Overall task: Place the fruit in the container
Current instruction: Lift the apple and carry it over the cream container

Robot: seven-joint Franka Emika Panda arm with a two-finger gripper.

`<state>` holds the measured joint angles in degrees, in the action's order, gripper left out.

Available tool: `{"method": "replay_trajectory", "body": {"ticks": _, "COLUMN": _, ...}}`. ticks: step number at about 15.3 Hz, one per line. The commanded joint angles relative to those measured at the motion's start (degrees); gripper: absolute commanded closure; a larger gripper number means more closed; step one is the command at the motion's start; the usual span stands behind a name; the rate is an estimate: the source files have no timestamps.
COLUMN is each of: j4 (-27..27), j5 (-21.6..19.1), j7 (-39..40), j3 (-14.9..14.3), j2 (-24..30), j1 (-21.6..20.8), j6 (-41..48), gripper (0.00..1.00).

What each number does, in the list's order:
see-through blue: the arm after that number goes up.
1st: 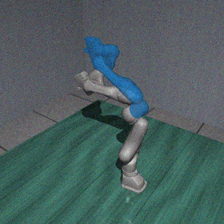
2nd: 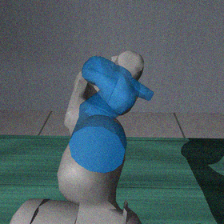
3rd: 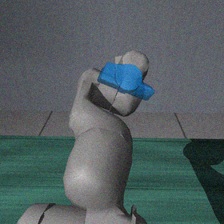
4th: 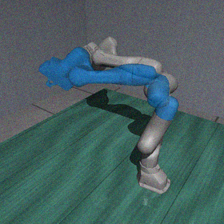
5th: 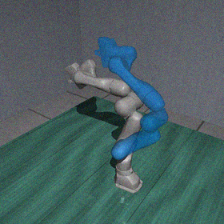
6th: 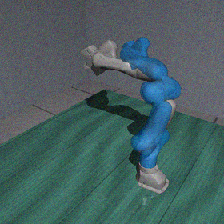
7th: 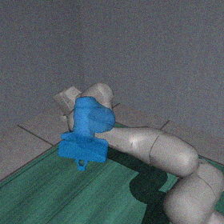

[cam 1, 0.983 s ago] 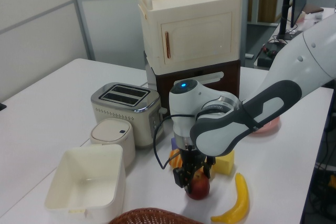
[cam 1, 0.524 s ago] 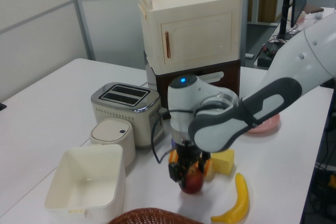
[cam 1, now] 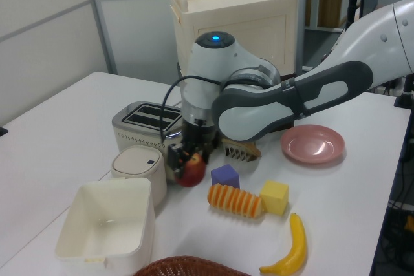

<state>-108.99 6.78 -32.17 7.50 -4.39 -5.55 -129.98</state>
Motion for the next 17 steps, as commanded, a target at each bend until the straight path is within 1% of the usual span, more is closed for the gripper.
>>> {"method": "replay_trajectory", "body": {"ticks": 1, "j4": 6.8, "j5": 4.9, "j7": -0.9, "j3": 5.2, "j2": -4.8, "j1": 1.1, "j6": -1.6, "gripper": 0.72}}
{"method": "replay_trajectory", "body": {"ticks": 2, "j4": 6.9, "j5": 5.9, "j7": -0.9, "j3": 6.0, "j2": -5.7, "j1": 1.2, "j6": -4.6, "gripper": 0.72}}
{"method": "replay_trajectory", "body": {"ticks": 4, "j4": 7.0, "j5": 6.4, "j7": -1.2, "j3": 7.3, "j2": -6.8, "j1": 1.4, "j6": -11.8, "gripper": 0.72}}
{"method": "replay_trajectory", "body": {"ticks": 5, "j4": 7.0, "j5": 6.7, "j7": -1.2, "j3": 7.4, "j2": -7.7, "j1": 1.4, "j6": -12.9, "gripper": 0.72}}
{"method": "replay_trajectory", "body": {"ticks": 7, "j4": 10.0, "j5": 8.1, "j7": -1.2, "j3": 7.7, "j2": -10.0, "j1": 1.3, "j6": -12.9, "gripper": 0.72}}
{"method": "replay_trajectory", "body": {"ticks": 8, "j4": 11.1, "j5": 9.5, "j7": -1.2, "j3": 8.6, "j2": -11.3, "j1": 1.3, "j6": -12.9, "gripper": 0.72}}
{"method": "replay_trajectory", "body": {"ticks": 10, "j4": 12.2, "j5": 12.6, "j7": -1.4, "j3": 9.2, "j2": -12.7, "j1": 1.3, "j6": -13.2, "gripper": 0.72}}
{"method": "replay_trajectory", "body": {"ticks": 12, "j4": 14.9, "j5": 14.4, "j7": -1.3, "j3": 9.7, "j2": -14.8, "j1": 1.2, "j6": -13.2, "gripper": 0.72}}
{"method": "replay_trajectory", "body": {"ticks": 14, "j4": 17.0, "j5": 17.5, "j7": -1.3, "j3": 11.4, "j2": -17.5, "j1": 1.3, "j6": -13.3, "gripper": 0.72}}
{"method": "replay_trajectory", "body": {"ticks": 15, "j4": 17.8, "j5": 18.5, "j7": -1.3, "j3": 11.6, "j2": -19.0, "j1": 1.1, "j6": -13.3, "gripper": 0.72}}
{"method": "replay_trajectory", "body": {"ticks": 17, "j4": 17.7, "j5": 19.8, "j7": -1.3, "j3": 11.7, "j2": -19.8, "j1": 0.8, "j6": -13.3, "gripper": 0.72}}
